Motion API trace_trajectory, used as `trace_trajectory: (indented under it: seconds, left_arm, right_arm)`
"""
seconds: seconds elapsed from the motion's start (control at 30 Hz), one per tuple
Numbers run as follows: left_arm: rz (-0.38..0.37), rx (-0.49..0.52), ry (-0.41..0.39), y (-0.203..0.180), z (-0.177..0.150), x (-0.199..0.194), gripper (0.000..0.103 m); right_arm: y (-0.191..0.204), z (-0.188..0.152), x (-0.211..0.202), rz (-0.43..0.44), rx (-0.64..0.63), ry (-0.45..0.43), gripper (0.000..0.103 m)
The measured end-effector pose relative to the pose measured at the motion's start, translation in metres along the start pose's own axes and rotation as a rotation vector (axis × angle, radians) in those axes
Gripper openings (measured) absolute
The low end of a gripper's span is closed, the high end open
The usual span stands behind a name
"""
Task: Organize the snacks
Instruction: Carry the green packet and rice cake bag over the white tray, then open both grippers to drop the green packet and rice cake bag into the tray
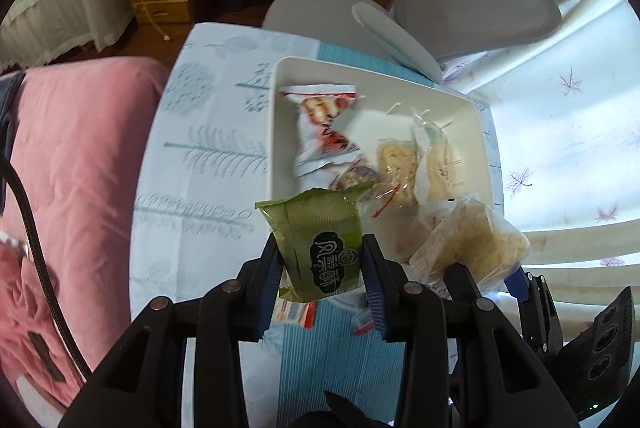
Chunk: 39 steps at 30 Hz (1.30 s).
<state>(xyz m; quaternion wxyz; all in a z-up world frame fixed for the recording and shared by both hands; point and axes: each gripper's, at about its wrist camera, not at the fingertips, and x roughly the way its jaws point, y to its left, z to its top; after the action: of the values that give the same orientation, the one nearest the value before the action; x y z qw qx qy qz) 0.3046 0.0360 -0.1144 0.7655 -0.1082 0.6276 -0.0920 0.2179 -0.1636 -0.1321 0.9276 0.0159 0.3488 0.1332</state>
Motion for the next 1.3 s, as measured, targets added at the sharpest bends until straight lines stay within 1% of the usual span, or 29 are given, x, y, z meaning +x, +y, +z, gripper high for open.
trace_trajectory:
  seconds: [0.23, 0.37, 0.4, 0.43, 0.47, 0.5, 0.53, 0.57, 0.6, 0.77, 1.0, 1.3]
  left_arm:
    - [-0.031, 0.042, 0.024, -0.026, 0.007, 0.023, 0.037]
    - [-0.036, 0.055, 0.033, -0.033, 0.007, 0.028, 0.037]
    - [-0.037, 0.053, 0.030, -0.033, 0.007, 0.028, 0.039]
    - [-0.046, 0.052, 0.021, -0.033, 0.007, 0.027, 0.050]
    - [-0.055, 0.051, 0.014, -0.033, 0.008, 0.026, 0.065]
    - [-0.059, 0.051, 0.006, -0.032, 0.007, 0.024, 0.067]
    - [-0.059, 0.053, -0.003, -0.032, 0.007, 0.021, 0.067]
    - [-0.062, 0.056, -0.010, -0.031, 0.006, 0.018, 0.067]
    - [-0.066, 0.056, -0.013, -0.030, 0.005, 0.016, 0.067]
    - [-0.089, 0.052, -0.029, -0.022, -0.002, 0.004, 0.068]
    - [-0.082, 0.042, -0.042, -0.003, -0.019, -0.014, 0.068]
    - [-0.082, 0.096, -0.029, 0.016, -0.056, -0.029, 0.068]
  right_arm:
    - [-0.025, -0.003, 0.009, -0.033, 0.065, 0.051, 0.058]
    - [-0.031, -0.004, 0.016, -0.054, 0.087, 0.092, 0.058]
    - [-0.032, -0.004, 0.017, -0.056, 0.091, 0.104, 0.059]
    - [-0.033, -0.006, 0.017, -0.057, 0.093, 0.111, 0.062]
    - [-0.034, -0.006, 0.018, -0.062, 0.100, 0.121, 0.068]
    - [-0.034, -0.007, 0.017, -0.064, 0.105, 0.122, 0.071]
    - [-0.035, -0.007, 0.017, -0.066, 0.112, 0.121, 0.076]
    - [-0.034, -0.007, 0.015, -0.067, 0.117, 0.117, 0.079]
    - [-0.034, -0.008, 0.014, -0.073, 0.119, 0.116, 0.080]
    - [-0.028, -0.008, 0.009, -0.081, 0.140, 0.120, 0.081]
    - [-0.009, -0.015, -0.007, -0.096, 0.181, 0.107, 0.081]
    - [0.013, -0.030, -0.028, -0.135, 0.249, 0.085, 0.081]
